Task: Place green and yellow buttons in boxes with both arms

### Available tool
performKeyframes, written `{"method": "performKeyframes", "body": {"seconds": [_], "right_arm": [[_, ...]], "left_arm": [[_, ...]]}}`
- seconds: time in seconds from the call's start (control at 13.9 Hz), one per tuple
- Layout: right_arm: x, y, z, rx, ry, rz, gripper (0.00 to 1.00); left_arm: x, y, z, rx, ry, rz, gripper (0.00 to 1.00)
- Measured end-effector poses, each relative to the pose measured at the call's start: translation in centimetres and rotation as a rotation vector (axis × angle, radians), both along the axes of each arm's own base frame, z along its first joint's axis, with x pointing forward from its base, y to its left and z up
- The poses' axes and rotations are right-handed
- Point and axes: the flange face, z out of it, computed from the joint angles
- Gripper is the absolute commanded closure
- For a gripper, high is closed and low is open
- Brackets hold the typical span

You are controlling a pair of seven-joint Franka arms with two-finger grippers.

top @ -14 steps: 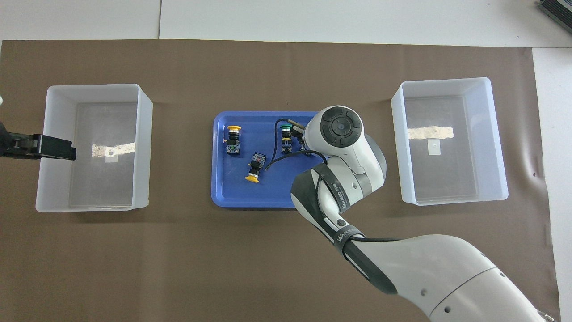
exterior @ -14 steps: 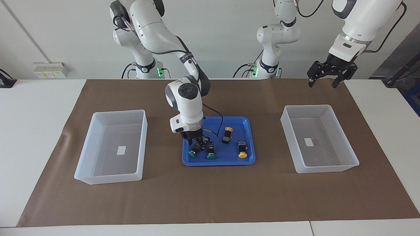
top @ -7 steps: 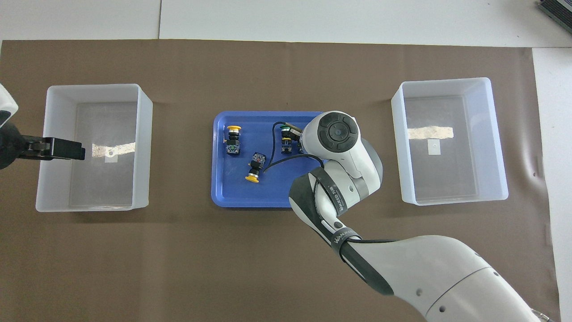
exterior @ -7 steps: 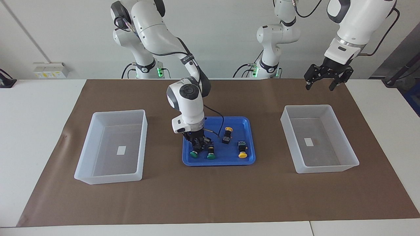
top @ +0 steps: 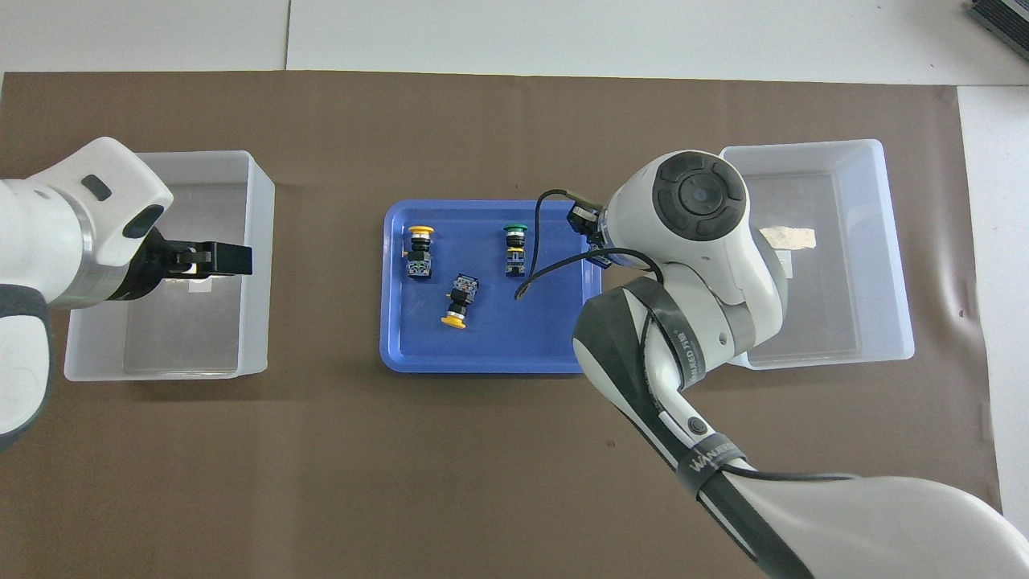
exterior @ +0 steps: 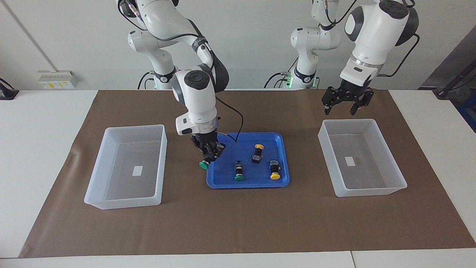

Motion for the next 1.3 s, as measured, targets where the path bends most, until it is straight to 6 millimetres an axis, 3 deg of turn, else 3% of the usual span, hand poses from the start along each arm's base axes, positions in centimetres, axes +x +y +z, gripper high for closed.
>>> {"method": "performKeyframes", "body": {"seconds": [0.36,0.58,0.65,0.86,1.01,1.3], "right_arm": [[0.5,-9.6,0.7,-0.046,0.024,0.183,1.00],[1.7,-14.7,0.6,-0.066,0.004,0.308,1.00],[2.1,-16.0,0.5,-0.072,-0.008,0.340,1.00],[3.2,-20.8,-1.7,-0.089,-0.006,0.422,1.00],[3.7,-22.8,-3.3,-0.091,0.010,0.444,1.00],[5.5,-25.9,-5.2,-0.061,0.005,0.462,1.00]], "left_arm": [[1.8,-10.0,-8.5,-0.063,-0.002,0.130,0.00],[2.1,-12.3,-11.3,-0.073,0.009,0.152,0.00],[1.9,-13.4,-12.0,-0.077,0.015,0.172,0.00],[0.1,-19.8,-16.1,-0.067,0.032,0.216,0.00],[-0.3,-21.7,-18.3,-0.046,0.043,0.214,0.00],[-0.1,-23.0,-21.3,-0.030,0.056,0.228,0.00]]}}
